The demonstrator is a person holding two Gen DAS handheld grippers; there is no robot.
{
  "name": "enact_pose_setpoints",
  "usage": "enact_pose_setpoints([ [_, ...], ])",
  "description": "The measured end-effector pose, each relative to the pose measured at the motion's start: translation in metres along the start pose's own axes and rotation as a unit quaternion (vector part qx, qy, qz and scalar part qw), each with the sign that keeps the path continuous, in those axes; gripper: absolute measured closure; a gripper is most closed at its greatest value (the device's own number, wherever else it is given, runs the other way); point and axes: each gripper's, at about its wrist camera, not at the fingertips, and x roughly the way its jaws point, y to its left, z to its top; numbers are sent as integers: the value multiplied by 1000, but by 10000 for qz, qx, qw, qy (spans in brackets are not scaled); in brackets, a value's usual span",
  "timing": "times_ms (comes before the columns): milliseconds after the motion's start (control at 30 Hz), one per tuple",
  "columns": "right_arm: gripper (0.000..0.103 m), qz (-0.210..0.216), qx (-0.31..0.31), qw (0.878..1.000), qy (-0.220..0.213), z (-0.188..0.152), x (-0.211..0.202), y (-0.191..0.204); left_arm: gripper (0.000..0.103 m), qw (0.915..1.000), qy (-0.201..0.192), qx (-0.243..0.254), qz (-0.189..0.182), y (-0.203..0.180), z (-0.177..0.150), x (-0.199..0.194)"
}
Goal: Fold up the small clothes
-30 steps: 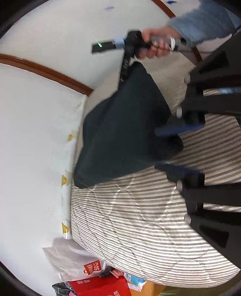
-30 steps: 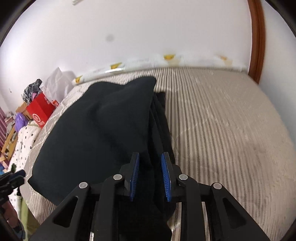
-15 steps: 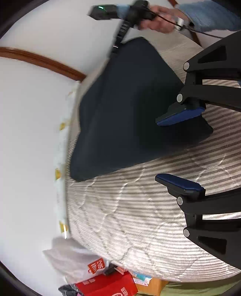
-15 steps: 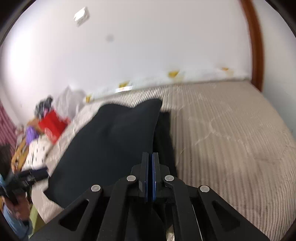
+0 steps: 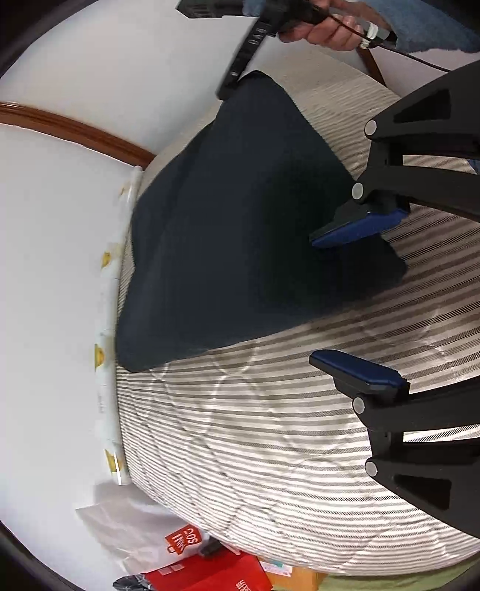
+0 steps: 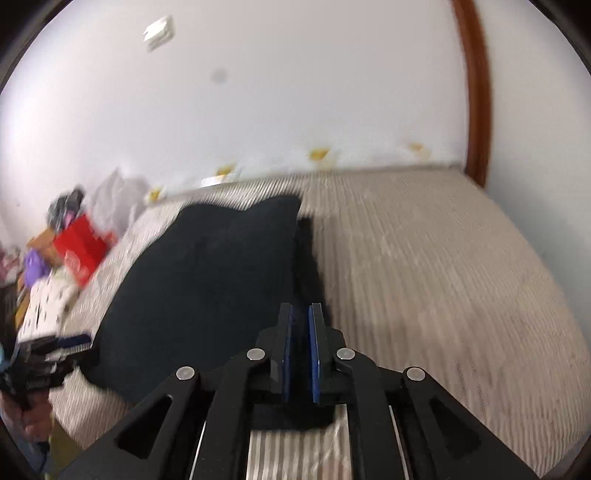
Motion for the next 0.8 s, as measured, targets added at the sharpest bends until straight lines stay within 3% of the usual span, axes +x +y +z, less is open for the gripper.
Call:
enact_pose_setpoints([
  [133,84,-398,-381,9975,444,-21,14,1,47,9999,-34,-66,-78,6,6,-9],
  [233,78,-376,-445,9969,535,-22,8,-7,48,9998,-203,-43,44,10,16,-16],
  [300,78,-370,-505,9965,561,-13,1,-9,48,9997,-231,-56,48,14,25,-16],
  [433,70,-312,-592,9975,218,24,-6,-3,48,9995,-237,-154,149,24,48,-5],
  [600,62,124,-447,9981,403,80,42,3,48,9991,-204,-299,201,33,74,9],
  [800,63,462,89,9883,1450,95,123,-9,48,9985,-213,-472,190,47,87,19],
])
